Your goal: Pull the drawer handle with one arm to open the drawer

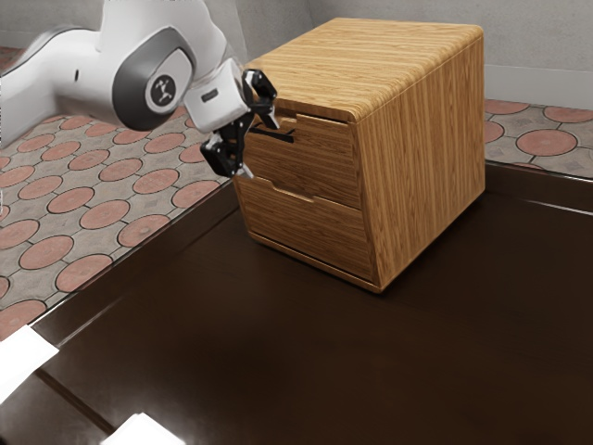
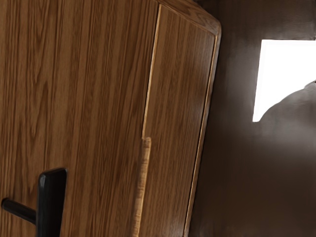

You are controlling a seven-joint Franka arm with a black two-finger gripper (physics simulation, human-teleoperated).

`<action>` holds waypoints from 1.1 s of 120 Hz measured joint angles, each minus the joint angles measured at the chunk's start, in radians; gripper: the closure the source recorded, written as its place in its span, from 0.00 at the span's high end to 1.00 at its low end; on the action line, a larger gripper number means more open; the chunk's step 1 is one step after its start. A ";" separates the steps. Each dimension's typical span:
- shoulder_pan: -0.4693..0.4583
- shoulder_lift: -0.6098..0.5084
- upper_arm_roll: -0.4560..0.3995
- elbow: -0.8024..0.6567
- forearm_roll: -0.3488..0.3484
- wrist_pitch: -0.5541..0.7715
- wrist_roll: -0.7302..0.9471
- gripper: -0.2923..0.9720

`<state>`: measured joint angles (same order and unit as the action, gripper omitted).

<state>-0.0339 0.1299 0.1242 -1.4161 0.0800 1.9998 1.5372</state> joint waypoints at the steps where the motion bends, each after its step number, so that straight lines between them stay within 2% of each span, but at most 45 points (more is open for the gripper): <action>1: 0.000 0.001 0.000 0.000 0.000 0.000 0.001 0.75; 60: 0.003 0.030 0.009 0.011 0.000 0.026 0.044 0.75; 74: 0.013 0.039 0.011 0.004 0.000 0.030 0.050 0.78; 90: 0.002 0.031 0.049 -0.003 -0.001 0.002 0.055 0.77; 103: -0.028 -0.006 0.124 -0.025 0.000 -0.078 0.059 0.76; 110: -0.079 -0.051 0.178 -0.042 0.000 -0.146 0.061 0.64; 114: -0.104 -0.107 0.202 -0.041 0.001 -0.206 0.061 0.47; 118: -0.088 -0.209 0.174 0.020 -0.002 -0.315 0.041 0.52; 123: -0.004 -0.293 0.079 0.151 -0.019 -0.467 -0.009 0.58; 127: 0.006 -0.326 0.012 0.233 -0.037 -0.569 -0.063 0.61; 132: 0.010 -0.318 -0.027 0.278 -0.055 -0.663 -0.144 0.64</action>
<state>-0.0237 -0.1885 0.0974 -1.1377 0.0252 1.3366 1.3928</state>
